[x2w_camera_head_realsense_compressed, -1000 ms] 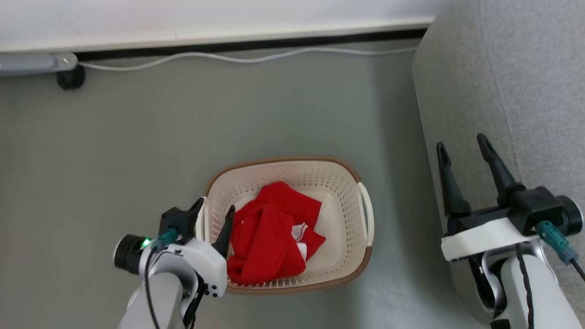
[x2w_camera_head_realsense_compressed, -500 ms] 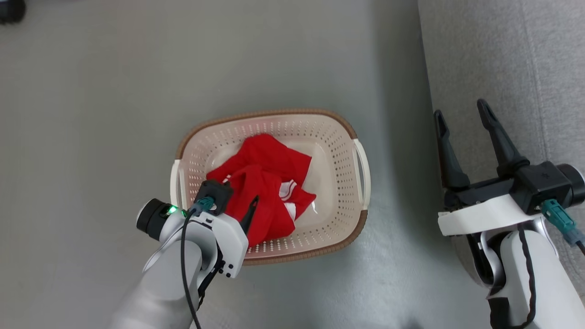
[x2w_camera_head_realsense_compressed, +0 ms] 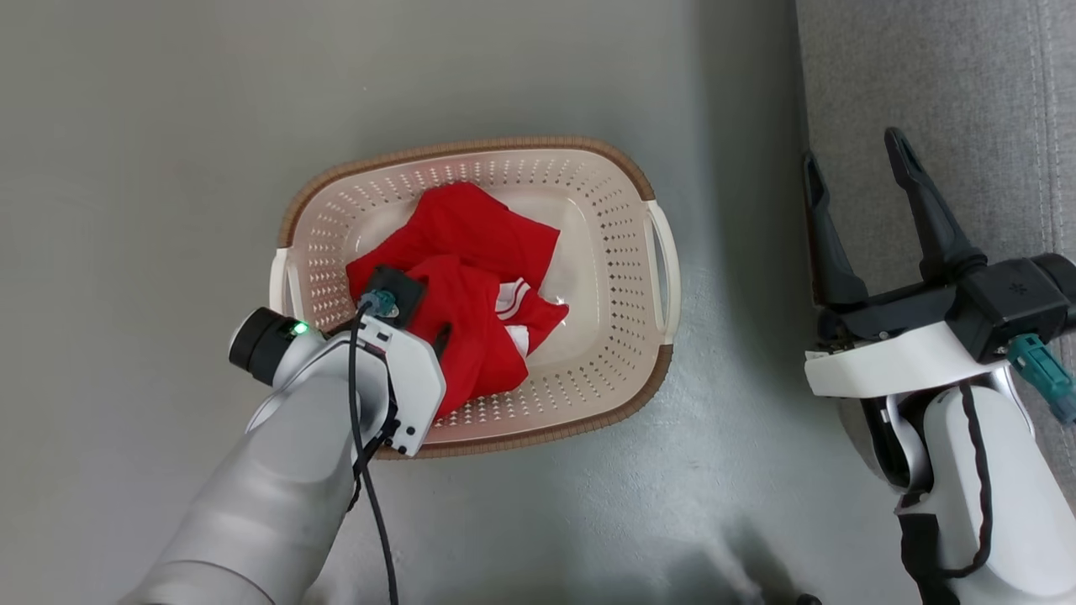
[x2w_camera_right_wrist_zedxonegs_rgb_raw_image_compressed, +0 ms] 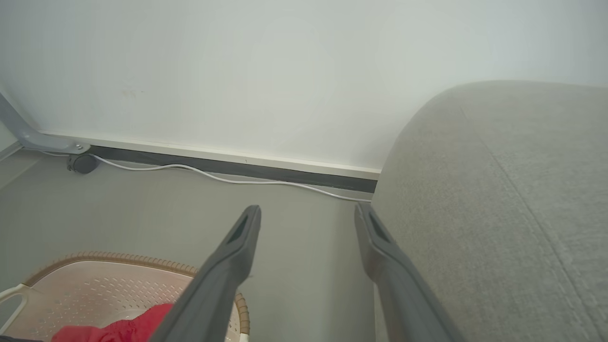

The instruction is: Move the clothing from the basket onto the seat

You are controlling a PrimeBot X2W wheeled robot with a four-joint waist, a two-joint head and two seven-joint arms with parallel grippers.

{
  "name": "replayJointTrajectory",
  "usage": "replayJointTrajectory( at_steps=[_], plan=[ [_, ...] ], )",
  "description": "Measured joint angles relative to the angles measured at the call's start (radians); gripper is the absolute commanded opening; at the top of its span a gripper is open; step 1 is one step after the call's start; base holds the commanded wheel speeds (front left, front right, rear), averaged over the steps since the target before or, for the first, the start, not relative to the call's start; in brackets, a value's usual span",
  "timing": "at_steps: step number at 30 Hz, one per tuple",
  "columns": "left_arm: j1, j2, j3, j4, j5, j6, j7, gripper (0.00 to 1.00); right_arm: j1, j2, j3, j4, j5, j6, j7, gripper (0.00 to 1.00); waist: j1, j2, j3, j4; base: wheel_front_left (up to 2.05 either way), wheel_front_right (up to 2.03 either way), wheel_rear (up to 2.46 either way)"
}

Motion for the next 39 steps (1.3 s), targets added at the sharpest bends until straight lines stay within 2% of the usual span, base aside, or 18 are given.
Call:
replayJointTrajectory(
  at_steps=[8, 20, 23, 25, 28, 29, 30, 35, 39],
  plan=[
    [-0.056, 0.0, -0.079, 0.001, -0.061, -0.001, 0.09, 1.0, -0.034, -0.001, 0.009, -0.01, 0.0, 0.0, 0.0, 1.0, 0.0, 0.0, 0.057, -0.016, 0.0, 0.0, 0.0],
    [-0.134, 0.001, -0.154, 0.034, -0.13, 0.001, 0.154, 1.0, -0.08, -0.003, 0.055, -0.03, -0.001, 0.0, -0.001, 1.0, 0.0, 0.0, 0.153, -0.04, 0.0, 0.0, 0.0],
    [-0.156, 0.002, -0.166, 0.044, -0.147, 0.009, 0.16, 0.75, -0.089, -0.003, 0.064, -0.032, -0.001, 0.0, -0.001, 1.0, -0.0001, -0.0001, 0.173, -0.044, 0.0, 0.0, 0.0],
    [-0.171, 0.002, -0.173, 0.048, -0.156, 0.009, 0.162, 0.51, -0.096, -0.003, 0.068, -0.034, -0.001, 0.0, -0.001, 1.0, -0.0001, 0.0, 0.186, -0.046, 0.0, 0.0, 0.0],
    [-0.186, 0.003, -0.191, 0.055, -0.162, 0.019, 0.167, 0.38, -0.103, -0.003, 0.075, -0.035, -0.001, 0.0, -0.001, 1.0, 0.0, 0.0, 0.201, -0.048, 0.0, 0.0, 0.0],
    [-0.187, 0.004, -0.196, 0.056, -0.163, 0.02, 0.171, 0.3, -0.105, -0.003, 0.077, -0.035, -0.001, 0.0, -0.001, 1.0, 0.0, 0.0, 0.204, -0.05, 0.0, 0.0, 0.0],
    [-0.188, 0.004, -0.2, 0.057, -0.17, 0.022, 0.171, 0.0, -0.108, -0.003, 0.08, -0.034, -0.001, 0.0, -0.001, 1.0, 0.0, 0.0, 0.207, -0.051, 0.0, 0.0, 0.0],
    [-0.189, 0.005, -0.228, 0.053, -0.185, 0.027, 0.147, 0.0, -0.111, -0.003, 0.09, -0.029, -0.001, 0.0, -0.001, 1.0, 0.0, 0.0, 0.195, -0.053, 0.0, 0.0, 0.0],
    [-0.184, 0.006, -0.258, 0.033, -0.204, 0.025, 0.083, 0.0, -0.111, -0.004, 0.093, -0.023, -0.004, 0.0, -0.001, 1.0, 0.0, 0.0, 0.16, -0.046, 0.0, 0.0, 0.0]
  ],
)
